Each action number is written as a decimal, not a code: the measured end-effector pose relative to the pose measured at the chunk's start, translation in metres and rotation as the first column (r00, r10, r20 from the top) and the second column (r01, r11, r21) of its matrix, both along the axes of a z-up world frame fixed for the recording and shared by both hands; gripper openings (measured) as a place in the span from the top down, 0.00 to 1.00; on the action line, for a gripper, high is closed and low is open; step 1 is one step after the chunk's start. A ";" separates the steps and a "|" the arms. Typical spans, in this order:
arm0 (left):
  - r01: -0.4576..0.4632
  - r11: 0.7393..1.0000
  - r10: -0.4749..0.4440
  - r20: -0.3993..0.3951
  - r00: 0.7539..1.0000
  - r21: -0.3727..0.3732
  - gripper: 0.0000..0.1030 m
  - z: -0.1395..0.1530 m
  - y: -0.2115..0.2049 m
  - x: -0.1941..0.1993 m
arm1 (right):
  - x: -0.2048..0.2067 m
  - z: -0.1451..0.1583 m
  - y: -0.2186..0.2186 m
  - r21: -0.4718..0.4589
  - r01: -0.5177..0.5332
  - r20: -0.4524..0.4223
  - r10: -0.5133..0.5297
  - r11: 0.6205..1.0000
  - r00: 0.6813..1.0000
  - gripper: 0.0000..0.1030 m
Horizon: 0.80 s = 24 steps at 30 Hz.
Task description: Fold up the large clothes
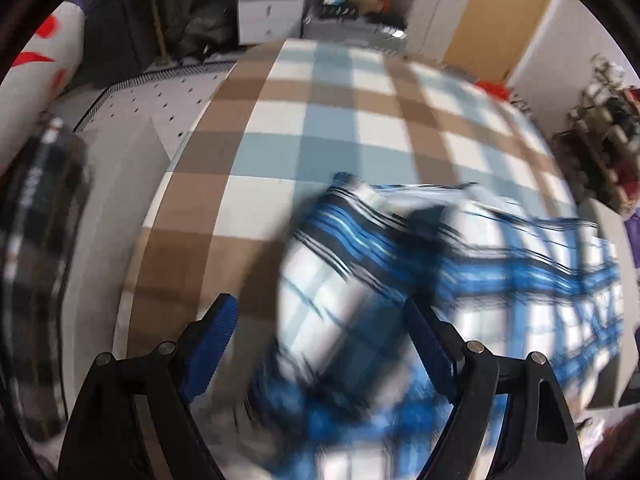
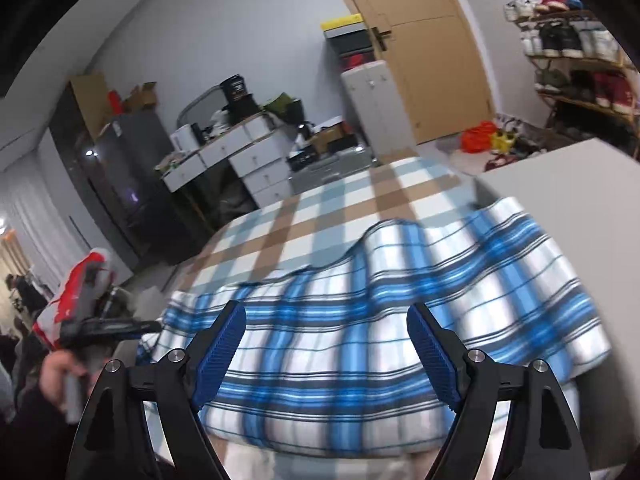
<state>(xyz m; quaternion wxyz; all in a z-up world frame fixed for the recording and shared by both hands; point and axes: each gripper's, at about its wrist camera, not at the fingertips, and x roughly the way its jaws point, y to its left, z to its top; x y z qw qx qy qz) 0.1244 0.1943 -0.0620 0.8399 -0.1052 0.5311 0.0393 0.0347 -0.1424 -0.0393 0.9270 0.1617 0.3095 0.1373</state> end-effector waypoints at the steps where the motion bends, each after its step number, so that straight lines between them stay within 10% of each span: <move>1: 0.017 1.000 -0.017 -0.016 1.000 -0.012 0.21 -0.007 0.003 0.009 | 0.002 -0.007 0.003 0.014 -0.014 -0.007 0.014 1.000 1.000 0.19; 3: 0.059 0.997 -0.061 -0.039 0.997 -0.043 0.22 -0.018 0.008 0.016 | 0.003 -0.018 0.008 0.014 -0.032 -0.024 0.032 0.999 0.999 0.19; 7: 0.153 0.970 -0.169 -0.074 0.983 -0.191 0.79 -0.033 0.009 0.030 | 0.003 -0.037 0.003 0.015 -0.046 -0.084 0.047 0.999 0.995 0.19; 10: 0.181 0.968 -0.192 -0.051 0.980 -0.172 0.92 -0.028 0.006 0.033 | 0.004 -0.041 0.002 0.029 -0.052 -0.106 0.055 0.998 0.993 0.19; 18: 0.050 0.976 -0.016 0.158 0.987 -0.212 1.00 0.000 0.056 0.019 | -0.006 -0.032 0.002 0.036 -0.053 -0.080 0.055 0.998 0.995 0.18; 24: -0.073 0.975 0.093 0.089 0.992 -0.208 0.90 -0.024 0.074 0.018 | -0.008 -0.030 0.000 0.073 -0.042 -0.080 0.048 0.996 0.996 0.18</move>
